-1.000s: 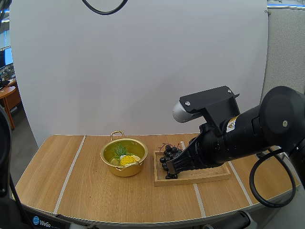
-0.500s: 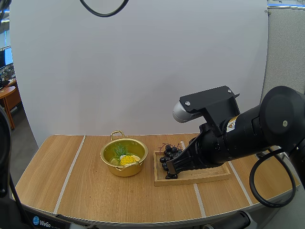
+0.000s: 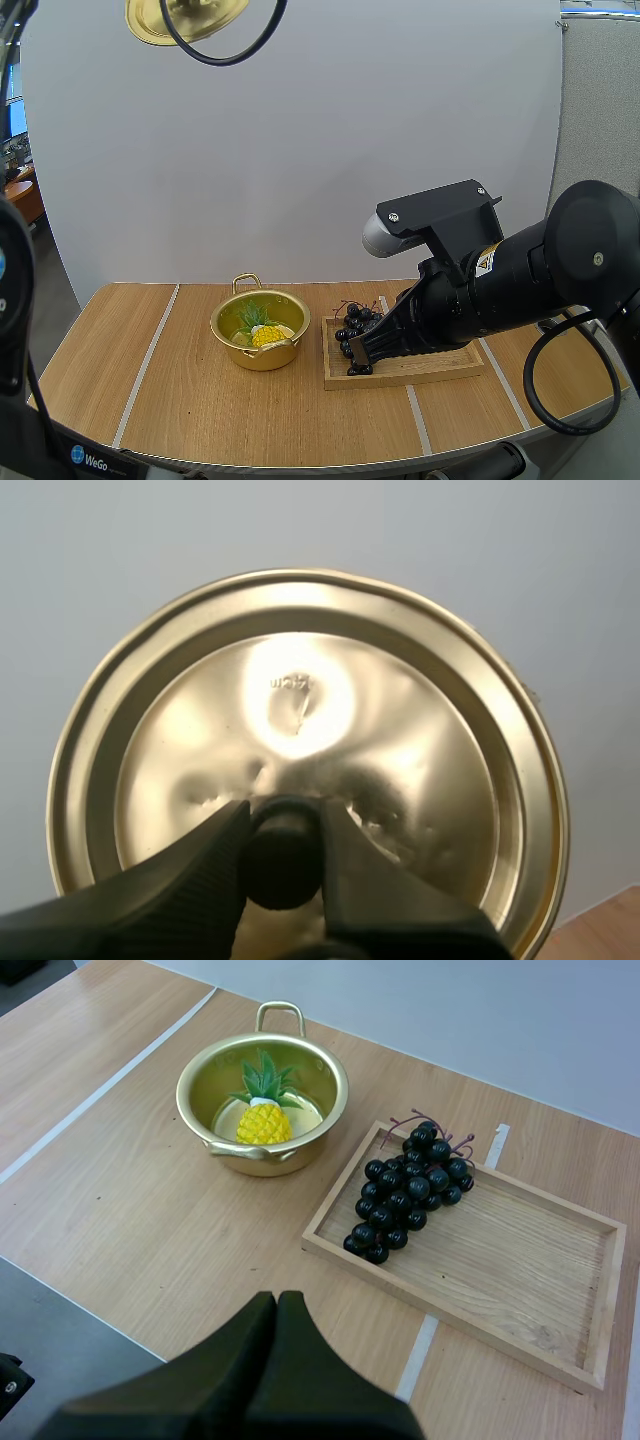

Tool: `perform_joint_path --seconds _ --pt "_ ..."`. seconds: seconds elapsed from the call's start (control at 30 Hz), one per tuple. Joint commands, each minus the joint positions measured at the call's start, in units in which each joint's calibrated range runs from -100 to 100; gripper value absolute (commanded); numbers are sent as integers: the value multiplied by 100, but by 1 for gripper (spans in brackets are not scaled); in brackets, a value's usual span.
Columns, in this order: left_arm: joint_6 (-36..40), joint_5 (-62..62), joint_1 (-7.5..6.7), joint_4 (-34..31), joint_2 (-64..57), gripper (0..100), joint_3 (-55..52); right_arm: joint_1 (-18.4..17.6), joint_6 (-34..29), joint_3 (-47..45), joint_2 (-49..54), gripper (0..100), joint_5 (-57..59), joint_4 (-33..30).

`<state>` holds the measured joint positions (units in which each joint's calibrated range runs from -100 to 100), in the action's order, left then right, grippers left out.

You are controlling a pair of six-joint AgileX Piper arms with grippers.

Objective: Open the pot, put the pineapple inside, and close it

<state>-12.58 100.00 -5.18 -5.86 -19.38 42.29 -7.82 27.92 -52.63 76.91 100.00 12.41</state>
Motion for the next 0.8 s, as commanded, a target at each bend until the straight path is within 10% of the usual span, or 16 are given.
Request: perform_joint_path --seconds 0.0,0.77 --pt "-22 0 -11 141 131 0 -150 28 39 -13 70 0 0 31" --pt "-523 0 -11 999 186 0 -4464 28 39 -13 70 0 0 144"
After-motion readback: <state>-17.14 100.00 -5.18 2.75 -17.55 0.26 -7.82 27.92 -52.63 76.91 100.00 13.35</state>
